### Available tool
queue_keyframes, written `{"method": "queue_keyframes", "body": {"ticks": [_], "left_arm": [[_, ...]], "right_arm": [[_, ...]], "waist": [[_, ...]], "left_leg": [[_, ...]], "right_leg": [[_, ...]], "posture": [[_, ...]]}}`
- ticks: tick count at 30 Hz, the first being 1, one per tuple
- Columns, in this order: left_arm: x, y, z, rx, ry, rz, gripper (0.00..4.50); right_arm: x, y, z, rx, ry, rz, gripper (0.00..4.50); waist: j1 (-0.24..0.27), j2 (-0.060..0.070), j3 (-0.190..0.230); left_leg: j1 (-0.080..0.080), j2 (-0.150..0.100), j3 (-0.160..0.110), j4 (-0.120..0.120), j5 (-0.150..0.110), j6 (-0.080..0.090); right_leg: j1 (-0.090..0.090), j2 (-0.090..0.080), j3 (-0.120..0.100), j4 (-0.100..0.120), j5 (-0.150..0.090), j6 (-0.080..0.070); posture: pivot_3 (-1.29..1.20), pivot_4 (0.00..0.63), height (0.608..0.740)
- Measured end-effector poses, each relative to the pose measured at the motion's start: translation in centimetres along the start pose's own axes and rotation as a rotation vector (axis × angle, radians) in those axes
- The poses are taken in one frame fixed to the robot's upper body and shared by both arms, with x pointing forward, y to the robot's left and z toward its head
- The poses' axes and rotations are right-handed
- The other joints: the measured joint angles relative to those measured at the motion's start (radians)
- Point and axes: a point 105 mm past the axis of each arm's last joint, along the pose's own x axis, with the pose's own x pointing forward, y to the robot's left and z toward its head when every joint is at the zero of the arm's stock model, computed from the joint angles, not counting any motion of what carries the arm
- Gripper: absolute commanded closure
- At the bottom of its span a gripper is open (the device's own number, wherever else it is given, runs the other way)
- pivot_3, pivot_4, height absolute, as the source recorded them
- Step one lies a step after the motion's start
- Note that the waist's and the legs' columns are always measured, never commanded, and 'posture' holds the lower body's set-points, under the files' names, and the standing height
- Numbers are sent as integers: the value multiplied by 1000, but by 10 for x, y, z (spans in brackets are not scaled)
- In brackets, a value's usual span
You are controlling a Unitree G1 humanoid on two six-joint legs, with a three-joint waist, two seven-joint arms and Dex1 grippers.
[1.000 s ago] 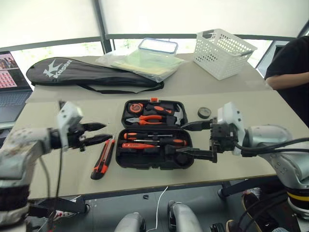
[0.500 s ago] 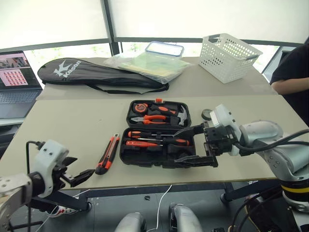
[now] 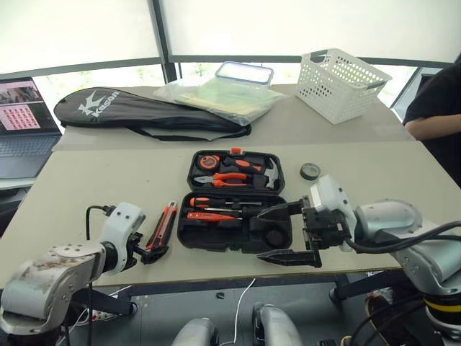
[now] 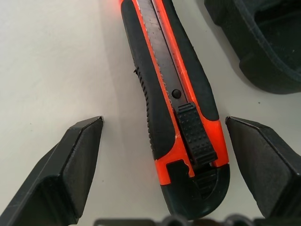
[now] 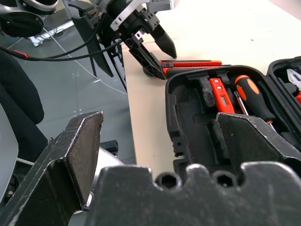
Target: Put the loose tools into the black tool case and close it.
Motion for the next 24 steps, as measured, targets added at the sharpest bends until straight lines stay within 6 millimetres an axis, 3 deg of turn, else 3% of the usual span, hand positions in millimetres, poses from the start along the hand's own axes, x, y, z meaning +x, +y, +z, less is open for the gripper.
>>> {"method": "queue_keyframes", "body": {"ticks": [3, 6, 10, 13, 16, 19, 24], "left_arm": [[2, 5, -2, 33, 16, 25, 1938], [2, 9, -3, 52, 17, 34, 2692], [-2, 23, -1, 58, -18, 26, 2695], [-9, 52, 2, 94, -46, 37, 2696], [-24, 70, 27, 294, -133, 18, 2707], [-37, 55, 64, 537, -246, -140, 2707], [-25, 14, 76, 748, -242, -442, 2707]], "right_arm": [[-1, -2, -1, -12, 14, -19, 0], [-2, -3, -2, -32, 21, -35, 0], [-2, -4, -1, -57, 21, -45, 0], [-3, -5, -3, -67, 33, -55, 0], [-5, -5, -6, -67, 42, -58, 0], [-7, -6, -6, -73, 44, -68, 0], [-9, -8, -7, -75, 46, -84, 0]], "waist": [[-1, 0, 0], [0, 1, -1], [0, 2, -1], [-2, 1, 0], [-1, -1, 1], [6, -1, 1], [-2, -1, 1]], "left_leg": [[1, 0, 0, 0, 1, -1], [1, 1, 0, -1, 1, 0], [0, 1, 0, -1, 1, 0], [-1, 2, 0, -1, 2, -2], [-4, 3, 0, -1, 5, 2], [-6, 1, -1, -1, 5, 4], [-8, 1, 0, -1, 5, 7]], "right_leg": [[0, 0, 0, 1, -3, 4], [-1, 0, 0, 1, -2, 2], [-1, 1, -1, 1, 1, -4], [-3, 1, -2, 1, -1, -2], [-6, 1, -3, 1, -1, -7], [-7, 0, -6, 0, 0, -7], [-8, 1, -7, -1, -1, -6]], "posture": [[0, 150, 740], [0, 150, 740], [0, 150, 740], [0, 150, 740], [0, 150, 740], [0, 150, 740], [0, 150, 740]]}}
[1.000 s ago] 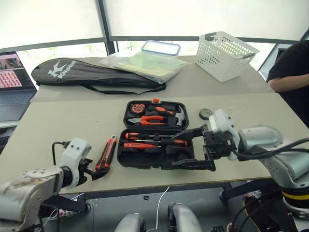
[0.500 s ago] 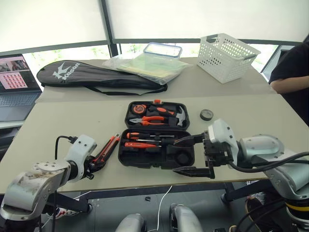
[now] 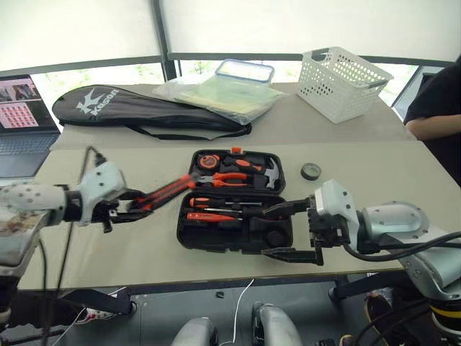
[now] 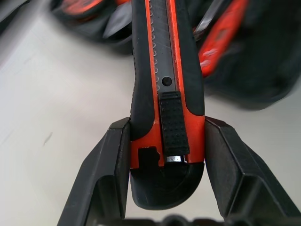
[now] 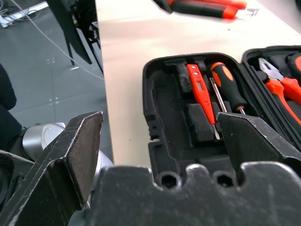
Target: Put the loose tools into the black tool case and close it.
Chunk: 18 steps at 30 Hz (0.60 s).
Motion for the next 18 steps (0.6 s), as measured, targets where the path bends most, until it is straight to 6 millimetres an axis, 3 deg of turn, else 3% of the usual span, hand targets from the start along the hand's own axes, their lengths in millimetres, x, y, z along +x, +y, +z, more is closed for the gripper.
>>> {"method": "queue_keyframes", "body": {"ticks": [6, 8, 13, 18], "left_arm": [[49, -24, 28, 159, -4, -378, 2707], [58, -30, 27, 195, 37, -446, 2707], [80, -23, 19, 234, 96, -437, 2707], [86, -19, 22, 260, 106, -433, 2707]], "right_arm": [[-1, 1, -2, -1, 5, -25, 0], [0, 4, -1, -4, 5, -27, 0], [-1, 4, 0, -1, 8, -53, 0], [-4, 5, -1, 7, 20, -76, 0]], "waist": [[-2, -1, 0], [-8, -1, 0], [0, -1, 1], [1, -1, 1]], "left_leg": [[-11, 0, 0, 4, 1, 1], [-10, 0, 2, 4, 0, 1], [-11, 0, 0, 8, 0, 4], [-11, 1, 1, 13, -2, 7]], "right_leg": [[-7, 0, -2, 1, 1, -1], [-7, -1, 1, 1, 1, -1], [-7, 1, 5, 1, 1, -1], [-6, 1, 5, 2, 1, 0]], "posture": [[0, 150, 740], [0, 150, 740], [0, 150, 740], [0, 150, 740]]}}
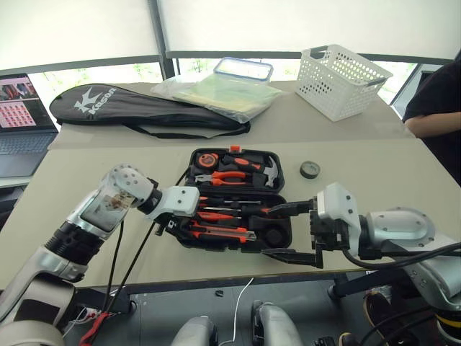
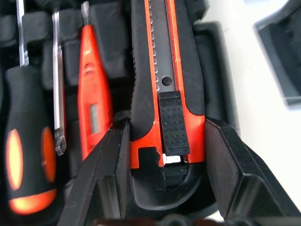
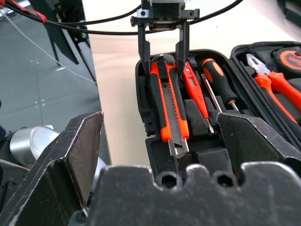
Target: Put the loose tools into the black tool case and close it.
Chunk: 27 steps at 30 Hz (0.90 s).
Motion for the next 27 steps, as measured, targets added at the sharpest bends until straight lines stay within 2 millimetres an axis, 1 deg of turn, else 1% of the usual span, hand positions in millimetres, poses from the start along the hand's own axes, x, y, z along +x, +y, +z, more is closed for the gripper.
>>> {"method": "queue_keyframes", "body": {"ticks": [2, 3, 5, 6, 7, 9, 11, 15, 17, 18, 23, 25, 26, 27], "left_arm": [[2, 0, 2, -9, -12, -12, 1705], [3, 0, 3, -28, -20, -17, 1502], [1, -2, 4, -56, -28, -37, 755], [1, -4, 5, -63, -33, -44, 513], [-2, -5, 7, -68, -45, -56, 115], [-6, -14, 7, -82, -51, -100, 53], [-8, -17, 6, -94, -52, -115, 53], [-16, -12, 6, -81, -62, -61, 53], [-20, -9, 7, -78, -70, -34, 570], [-21, -8, 7, -75, -72, -24, 760], [-19, 2, 5, -66, -91, 29, 2637], [-19, 4, 3, -57, -81, 45, 3207], [-19, 5, 2, -52, -76, 50, 3643], [-20, 5, 0, -45, -66, 55, 3871]], "right_arm": [[-1, 0, -2, 6, 7, -6, 0], [0, 0, -2, 7, 8, -8, 0], [0, 0, -1, 3, 8, -12, 0], [0, 0, -1, 3, 8, -13, 0], [0, 0, -1, 4, 8, -15, 0], [0, 0, -2, 3, 9, -16, 0], [0, 0, -2, 3, 9, -16, 0], [0, -1, -2, 4, 11, -16, 0], [0, -2, -2, 6, 12, -18, 0], [0, -3, -3, 7, 15, -19, 0], [0, -4, -4, 7, 20, -12, 0], [1, -4, -5, 9, 24, -6, 0], [1, -4, -6, 10, 25, -5, 0], [2, -4, -6, 12, 26, -3, 0]], "waist": [[0, 0, 0], [0, 0, 0], [-1, 0, 0], [-2, 0, 0], [-5, 0, 0], [-8, 0, 0], [-5, 0, 0], [0, 0, 0], [1, 0, 0], [1, 0, 0], [0, 0, 0], [0, 0, 0], [0, 0, 0], [0, 0, 0]], "left_leg": [[0, 0, 0, 2, -1, 1], [-1, 0, 0, 3, -1, 2], [-1, 0, 0, 3, -1, 2], [-1, 0, 1, 3, -1, 2], [-1, 0, 1, 3, -2, 3], [-1, 0, 1, 3, -2, 2], [-1, 0, 1, 3, -2, 2], [-1, -1, 1, 3, -2, 2], [-1, -1, 1, 4, -2, 2], [-1, -1, 1, 4, -2, 2], [-1, -1, 1, 4, -1, 2], [-1, -1, 1, 4, -1, 2], [-1, -1, 1, 4, -1, 2], [-1, -1, 1, 4, -2, 2]], "right_leg": [[0, 0, 0, 0, 0, 1], [0, 0, 0, 0, 1, 1], [0, 0, -1, 0, 1, 3], [0, 0, -1, 0, 1, 3], [0, 0, -1, 0, 1, 3], [-1, 0, -1, 0, 1, 3], [-1, 0, -2, 0, 1, 3], [-1, 0, -1, -1, 1, 3], [0, 0, -1, 0, 1, 3], [0, 0, -1, 0, 1, 3], [0, 0, -1, 0, 2, 3], [0, 0, -1, 0, 2, 3], [0, 0, -1, 0, 2, 3], [0, 0, -1, 0, 2, 3]], "posture": [[0, 150, 740], [0, 150, 740], [0, 150, 740], [0, 150, 740], [0, 150, 740], [0, 150, 740], [0, 150, 740], [0, 150, 740], [0, 150, 740], [0, 150, 740], [0, 150, 740], [0, 150, 740], [0, 150, 740], [0, 150, 740]]}}
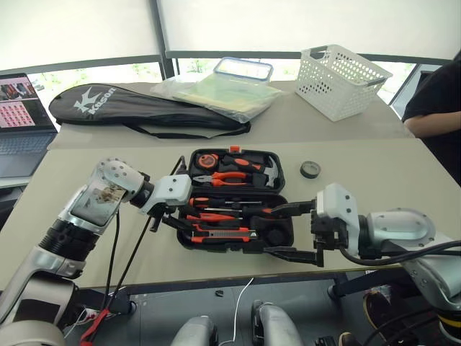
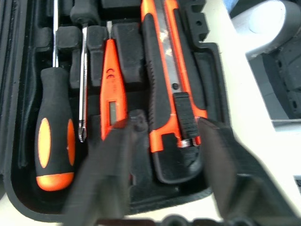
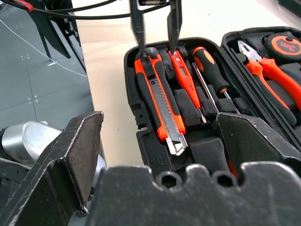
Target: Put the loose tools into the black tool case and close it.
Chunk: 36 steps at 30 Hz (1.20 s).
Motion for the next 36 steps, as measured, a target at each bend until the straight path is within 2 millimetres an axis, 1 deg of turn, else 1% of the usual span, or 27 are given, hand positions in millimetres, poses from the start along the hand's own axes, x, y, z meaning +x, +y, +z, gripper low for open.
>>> {"method": "queue_keyframes", "body": {"ticks": [2, 6, 12, 15, 21, 28, 30, 33, 34, 35, 36], "left_arm": [[0, -1, 0, 11, 1, -5, 4409], [2, -3, -2, 18, 21, -26, 4409], [6, -4, -3, 105, 71, -23, 4409], [13, -7, -8, 109, 87, -34, 4409], [19, -5, -6, 147, 92, -17, 4409], [21, 1, -2, 130, 68, -25, 4409], [20, 1, 6, 117, 31, -53, 4409], [12, 11, 39, 177, -37, -72, 4409], [12, 14, 47, 203, -47, -68, 4409], [14, 15, 52, 225, -57, -70, 4409], [18, 14, 52, 233, -59, -80, 4409]], "right_arm": [[0, 0, -1, 0, 4, 0, 0], [1, 0, -1, -1, 6, 1, 0], [1, 0, -1, -1, 6, 1, 0], [1, 0, -1, 0, 6, 1, 0], [1, 1, -2, 4, 7, 1, 0], [1, 0, -2, 5, 7, -1, 0], [0, 1, -3, 8, 7, -1, 0], [0, 1, -4, 11, 8, 0, 0], [0, 1, -4, 11, 8, 1, 0], [0, 1, -4, 11, 8, 1, 0], [0, 1, -4, 11, 9, 1, 0]], "waist": [[0, 0, 0], [0, 0, 0], [0, 0, 0], [0, 0, 0], [4, 1, -1], [10, 1, -1], [8, 0, -1], [11, 0, -1], [10, 0, -1], [8, 1, -1], [5, 1, -1]], "left_leg": [[0, 0, 0, 0, 0, 0], [0, 0, 0, 0, 0, 0], [1, 0, 0, 0, 0, 0], [1, 0, 0, 0, 0, 0], [2, 0, 0, 0, 0, 0], [4, 0, 0, 2, -2, 3], [3, 0, 0, 2, -1, 3], [1, -1, 0, 3, -1, 3], [1, -1, 0, 3, -1, 3], [2, -1, 0, 3, -1, 3], [2, -1, 0, 3, -1, 3]], "right_leg": [[0, 0, 0, 0, 0, 0], [0, 0, 0, 0, 0, 0], [1, 0, 1, 0, 0, 0], [1, 0, 1, 0, 0, 0], [2, 0, 0, 0, 0, 1], [6, -1, 0, -1, 1, 2], [5, 0, 0, 0, 1, 2], [4, 0, -1, 0, 1, 2], [4, 0, -1, 0, 1, 2], [5, 0, 0, 0, 1, 3], [5, 0, 0, 0, 1, 3]], "posture": [[0, 150, 740], [0, 150, 740], [0, 150, 740], [0, 150, 740], [0, 150, 740], [0, 150, 740], [0, 150, 740], [0, 150, 740], [0, 150, 740], [0, 150, 740], [0, 150, 740]]}}
